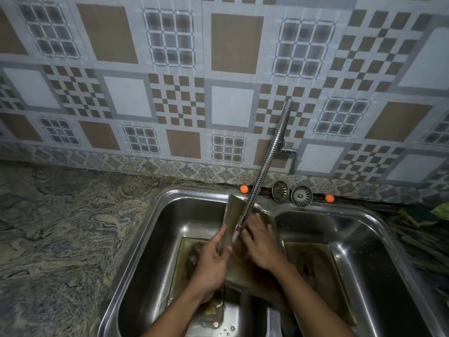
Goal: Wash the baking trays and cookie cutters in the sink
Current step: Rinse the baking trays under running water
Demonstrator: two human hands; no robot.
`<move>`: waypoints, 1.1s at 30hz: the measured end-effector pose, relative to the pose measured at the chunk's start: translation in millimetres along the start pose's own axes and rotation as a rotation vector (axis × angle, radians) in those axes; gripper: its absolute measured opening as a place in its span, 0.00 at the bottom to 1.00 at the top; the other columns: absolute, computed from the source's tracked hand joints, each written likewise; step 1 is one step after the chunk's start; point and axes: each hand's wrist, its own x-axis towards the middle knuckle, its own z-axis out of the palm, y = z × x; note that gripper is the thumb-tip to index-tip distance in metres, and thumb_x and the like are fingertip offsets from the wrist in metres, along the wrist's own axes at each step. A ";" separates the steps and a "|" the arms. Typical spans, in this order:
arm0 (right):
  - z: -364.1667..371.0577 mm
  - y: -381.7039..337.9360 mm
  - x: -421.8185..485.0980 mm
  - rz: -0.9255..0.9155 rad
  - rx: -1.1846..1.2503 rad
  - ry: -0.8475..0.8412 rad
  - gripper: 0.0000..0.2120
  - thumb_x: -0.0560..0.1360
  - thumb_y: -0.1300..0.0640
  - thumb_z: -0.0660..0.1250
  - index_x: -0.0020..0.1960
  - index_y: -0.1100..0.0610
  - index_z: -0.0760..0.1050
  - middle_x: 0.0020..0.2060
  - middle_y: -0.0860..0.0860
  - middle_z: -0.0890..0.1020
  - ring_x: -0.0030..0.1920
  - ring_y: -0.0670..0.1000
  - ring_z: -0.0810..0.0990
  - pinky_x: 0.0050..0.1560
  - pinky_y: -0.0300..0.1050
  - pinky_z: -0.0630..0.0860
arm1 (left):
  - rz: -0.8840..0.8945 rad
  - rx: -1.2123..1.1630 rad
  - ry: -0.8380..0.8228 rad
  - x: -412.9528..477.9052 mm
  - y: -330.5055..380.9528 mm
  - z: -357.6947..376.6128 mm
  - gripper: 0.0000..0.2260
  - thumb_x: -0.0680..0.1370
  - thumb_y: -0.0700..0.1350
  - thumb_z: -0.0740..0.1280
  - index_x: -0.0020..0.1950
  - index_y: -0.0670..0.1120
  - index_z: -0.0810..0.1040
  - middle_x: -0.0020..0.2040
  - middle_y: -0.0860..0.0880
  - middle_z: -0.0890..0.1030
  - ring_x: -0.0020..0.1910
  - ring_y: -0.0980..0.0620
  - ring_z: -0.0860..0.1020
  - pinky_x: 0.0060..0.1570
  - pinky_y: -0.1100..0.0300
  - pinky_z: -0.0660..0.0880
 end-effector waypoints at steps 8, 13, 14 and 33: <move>0.6 -23.3 16.9 -0.258 0.093 0.057 0.25 0.82 0.43 0.48 0.77 0.49 0.59 0.75 0.41 0.56 0.72 0.31 0.39 0.77 0.56 0.41 | 0.068 0.074 -0.126 5.5 7.2 10.2 0.27 0.79 0.31 0.62 0.74 0.53 0.66 0.64 0.58 0.78 0.65 0.63 0.75 0.67 0.63 0.70; -9.3 -14.7 24.3 0.101 0.156 0.130 0.24 0.83 0.49 0.51 0.78 0.46 0.55 0.78 0.41 0.47 0.78 0.50 0.39 0.74 0.63 0.39 | 0.074 0.112 -0.122 11.8 6.4 22.1 0.15 0.77 0.37 0.64 0.63 0.48 0.77 0.58 0.50 0.83 0.60 0.49 0.80 0.63 0.43 0.74; -7.0 -18.9 21.2 0.092 0.218 0.139 0.23 0.83 0.50 0.51 0.78 0.47 0.55 0.77 0.40 0.46 0.78 0.50 0.38 0.74 0.63 0.37 | 0.091 0.104 -0.107 12.2 7.8 24.7 0.15 0.76 0.38 0.65 0.61 0.48 0.77 0.58 0.49 0.83 0.59 0.49 0.80 0.63 0.43 0.74; 15.3 -26.8 -22.1 0.475 1.113 0.270 0.15 0.82 0.63 0.57 0.65 0.55 0.75 0.54 0.58 0.83 0.53 0.57 0.83 0.57 0.54 0.79 | 0.150 1.065 0.041 6.6 -8.0 -18.8 0.33 0.73 0.74 0.54 0.76 0.63 0.60 0.81 0.54 0.46 0.79 0.50 0.40 0.74 0.43 0.39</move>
